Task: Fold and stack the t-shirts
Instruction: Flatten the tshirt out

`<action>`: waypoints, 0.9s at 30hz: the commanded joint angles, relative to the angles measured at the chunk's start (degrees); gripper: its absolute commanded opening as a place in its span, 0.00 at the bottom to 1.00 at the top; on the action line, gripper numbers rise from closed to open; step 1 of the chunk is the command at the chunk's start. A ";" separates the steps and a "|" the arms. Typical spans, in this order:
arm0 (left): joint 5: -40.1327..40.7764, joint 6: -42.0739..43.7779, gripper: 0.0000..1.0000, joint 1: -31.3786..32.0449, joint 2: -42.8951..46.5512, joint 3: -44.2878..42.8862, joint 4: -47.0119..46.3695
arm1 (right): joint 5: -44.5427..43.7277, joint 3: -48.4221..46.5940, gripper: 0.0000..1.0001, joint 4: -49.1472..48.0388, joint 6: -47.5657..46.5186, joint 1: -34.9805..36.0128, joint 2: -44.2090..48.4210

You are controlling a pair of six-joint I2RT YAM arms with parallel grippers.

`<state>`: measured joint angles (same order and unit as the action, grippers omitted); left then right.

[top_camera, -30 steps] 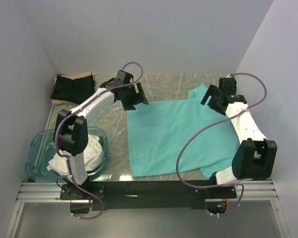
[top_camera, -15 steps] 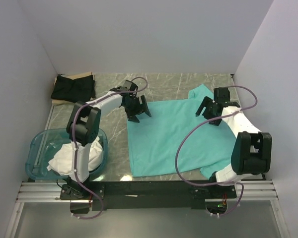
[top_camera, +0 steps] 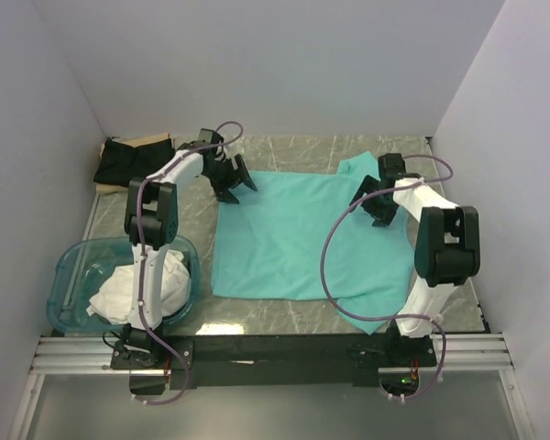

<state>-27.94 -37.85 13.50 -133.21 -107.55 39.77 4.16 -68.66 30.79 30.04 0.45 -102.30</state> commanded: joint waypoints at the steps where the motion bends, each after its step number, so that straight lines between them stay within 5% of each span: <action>1: -1.66 4.80 0.82 -0.92 -5.91 -6.69 1.36 | -0.82 -6.29 0.84 1.55 1.33 2.36 -4.20; 5: -4.13 5.24 0.82 -2.68 -12.50 -15.31 2.24 | -0.91 -11.48 0.83 3.40 2.30 3.24 -8.87; 12: -11.42 3.65 0.81 -6.73 -15.33 -15.85 -6.71 | 0.23 -21.76 0.83 7.70 3.88 3.86 -17.05; 27: -16.88 3.83 0.83 -7.08 -9.01 -16.91 -17.09 | 1.90 -42.43 0.83 15.71 4.24 3.77 -28.48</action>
<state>-44.14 -35.55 6.31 -145.88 -123.04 25.93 5.69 -108.01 44.25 33.85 3.90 -130.85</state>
